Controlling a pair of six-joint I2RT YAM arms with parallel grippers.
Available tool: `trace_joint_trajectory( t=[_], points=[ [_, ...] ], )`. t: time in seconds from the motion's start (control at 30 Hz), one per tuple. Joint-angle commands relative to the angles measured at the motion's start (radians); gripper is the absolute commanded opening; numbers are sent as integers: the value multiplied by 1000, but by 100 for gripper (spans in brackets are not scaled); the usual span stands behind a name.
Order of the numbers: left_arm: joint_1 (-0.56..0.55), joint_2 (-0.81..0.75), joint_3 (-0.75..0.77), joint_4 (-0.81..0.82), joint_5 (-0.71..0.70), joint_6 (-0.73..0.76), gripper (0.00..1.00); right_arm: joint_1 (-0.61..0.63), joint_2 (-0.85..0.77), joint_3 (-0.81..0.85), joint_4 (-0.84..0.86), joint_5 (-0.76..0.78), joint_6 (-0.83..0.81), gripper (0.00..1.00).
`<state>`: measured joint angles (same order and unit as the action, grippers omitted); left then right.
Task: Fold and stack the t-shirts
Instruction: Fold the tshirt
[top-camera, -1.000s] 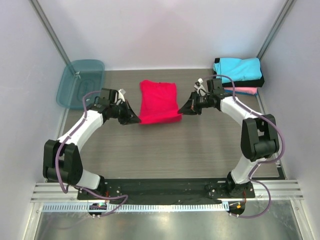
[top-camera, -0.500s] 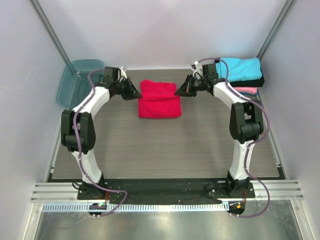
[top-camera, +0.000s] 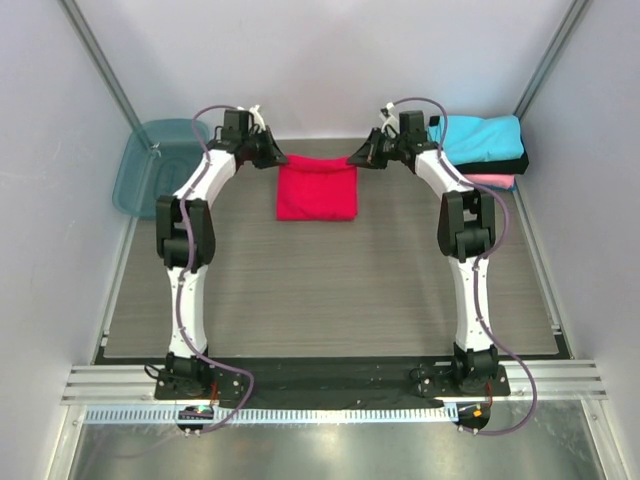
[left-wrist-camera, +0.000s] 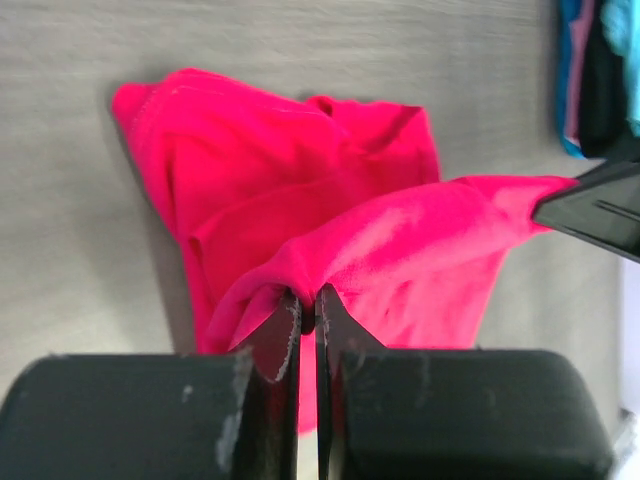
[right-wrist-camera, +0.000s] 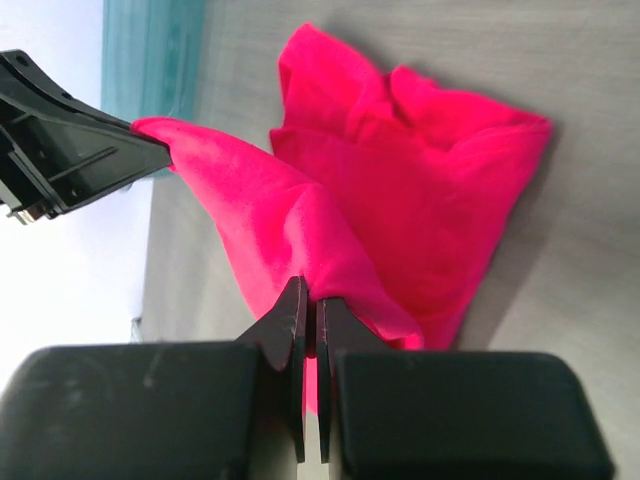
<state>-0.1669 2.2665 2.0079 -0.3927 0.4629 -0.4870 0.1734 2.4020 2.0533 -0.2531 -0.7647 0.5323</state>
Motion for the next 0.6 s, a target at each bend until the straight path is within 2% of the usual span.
trace_joint_trajectory(
  t=[0.0,0.07,0.1,0.13,0.2,0.23,0.3,0.4,0.57],
  points=[
    [6,85,98,66,-52,56,0,-6,69,134,61,30,-25,5],
    [4,119,127,75,-70,59,0,-6,106,177,72,50,-26,12],
    [3,129,150,89,-85,60,9,-6,130,192,75,65,-25,22],
    [1,146,156,103,-101,61,22,-6,141,218,78,77,-26,42],
    [1,157,173,145,-148,59,44,-6,147,240,90,91,-41,52],
    [3,160,199,153,-168,67,45,-9,143,249,92,96,-60,57],
    [1,145,224,161,-239,71,47,-17,114,231,91,100,-80,59],
    [0,56,197,147,-253,91,50,-38,25,130,86,81,-100,62],
    [-5,-93,-10,92,-175,100,52,-72,-47,-4,34,19,-115,65]
  ],
)
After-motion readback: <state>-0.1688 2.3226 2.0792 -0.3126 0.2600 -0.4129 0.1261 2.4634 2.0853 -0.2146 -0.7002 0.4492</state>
